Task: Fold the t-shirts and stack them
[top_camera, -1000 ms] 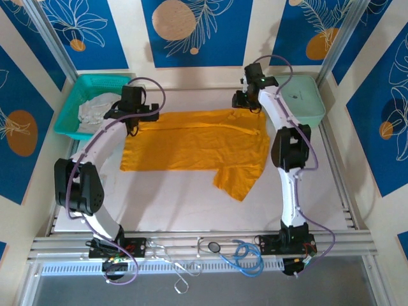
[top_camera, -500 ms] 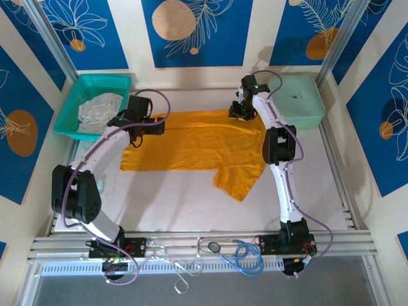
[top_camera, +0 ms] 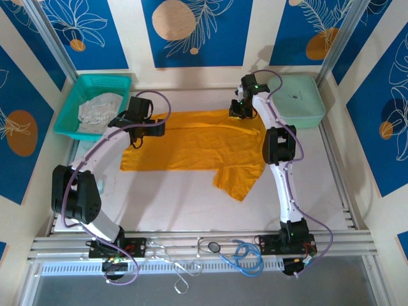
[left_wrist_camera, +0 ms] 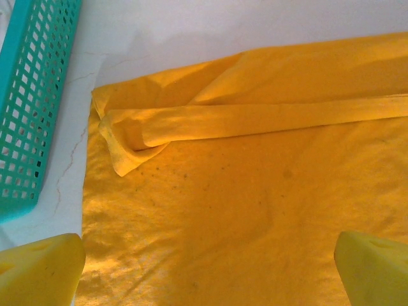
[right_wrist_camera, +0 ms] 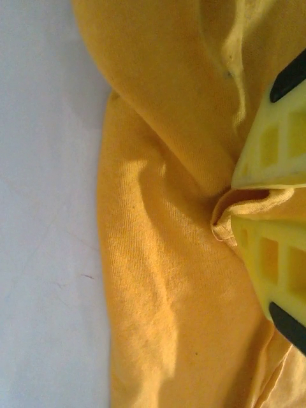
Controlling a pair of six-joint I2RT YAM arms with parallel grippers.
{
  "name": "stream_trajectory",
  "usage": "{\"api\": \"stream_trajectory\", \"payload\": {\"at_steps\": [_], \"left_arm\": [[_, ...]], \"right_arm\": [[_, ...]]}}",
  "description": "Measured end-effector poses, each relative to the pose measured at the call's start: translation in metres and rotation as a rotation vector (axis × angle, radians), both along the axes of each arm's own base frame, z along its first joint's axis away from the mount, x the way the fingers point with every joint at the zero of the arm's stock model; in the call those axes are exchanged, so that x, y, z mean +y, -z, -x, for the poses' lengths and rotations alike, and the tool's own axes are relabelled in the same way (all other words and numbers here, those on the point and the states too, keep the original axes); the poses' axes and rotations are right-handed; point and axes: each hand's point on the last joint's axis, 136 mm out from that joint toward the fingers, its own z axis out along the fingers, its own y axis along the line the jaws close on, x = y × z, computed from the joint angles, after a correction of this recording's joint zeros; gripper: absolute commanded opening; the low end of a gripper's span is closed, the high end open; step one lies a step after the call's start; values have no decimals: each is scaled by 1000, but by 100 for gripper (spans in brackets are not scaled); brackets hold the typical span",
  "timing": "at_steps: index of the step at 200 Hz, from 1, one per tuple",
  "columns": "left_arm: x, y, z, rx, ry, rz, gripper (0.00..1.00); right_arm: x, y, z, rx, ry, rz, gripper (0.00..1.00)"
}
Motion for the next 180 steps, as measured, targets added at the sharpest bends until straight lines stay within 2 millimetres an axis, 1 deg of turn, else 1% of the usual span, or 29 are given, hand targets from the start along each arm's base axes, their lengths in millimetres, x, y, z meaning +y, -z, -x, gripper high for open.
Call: {"api": "stream_trajectory", "payload": {"at_steps": [29, 53, 71, 88, 101, 114, 136, 156, 168, 180], "left_arm": [[0, 0, 0, 0, 0, 0, 100], [0, -1, 0, -2, 1, 1, 100], [0, -4, 1, -8, 1, 3, 100], [0, -8, 1, -18, 1, 6, 100], [0, -12, 3, -27, 1, 8, 100], [1, -15, 5, -34, 1, 11, 100], [1, -20, 7, -46, 2, 15, 100], [1, -20, 9, -46, 4, 15, 100], [1, -17, 11, -40, 5, 13, 100], [1, -14, 12, -32, 6, 11, 100]], "right_arm": [[0, 0, 0, 1, -3, -2, 0], [2, 1, 2, 6, -3, -3, 0], [3, 5, 7, 25, -7, 1, 0], [5, 9, 19, 58, -12, 11, 0], [7, 6, 29, 73, -15, 20, 0], [11, 0, 41, 85, -16, 37, 0], [23, -19, 61, 74, -28, 62, 0], [35, -36, 76, 51, -31, 86, 0], [41, -40, 83, 45, -29, 102, 0], [46, -38, 90, 50, -22, 119, 0]]}}
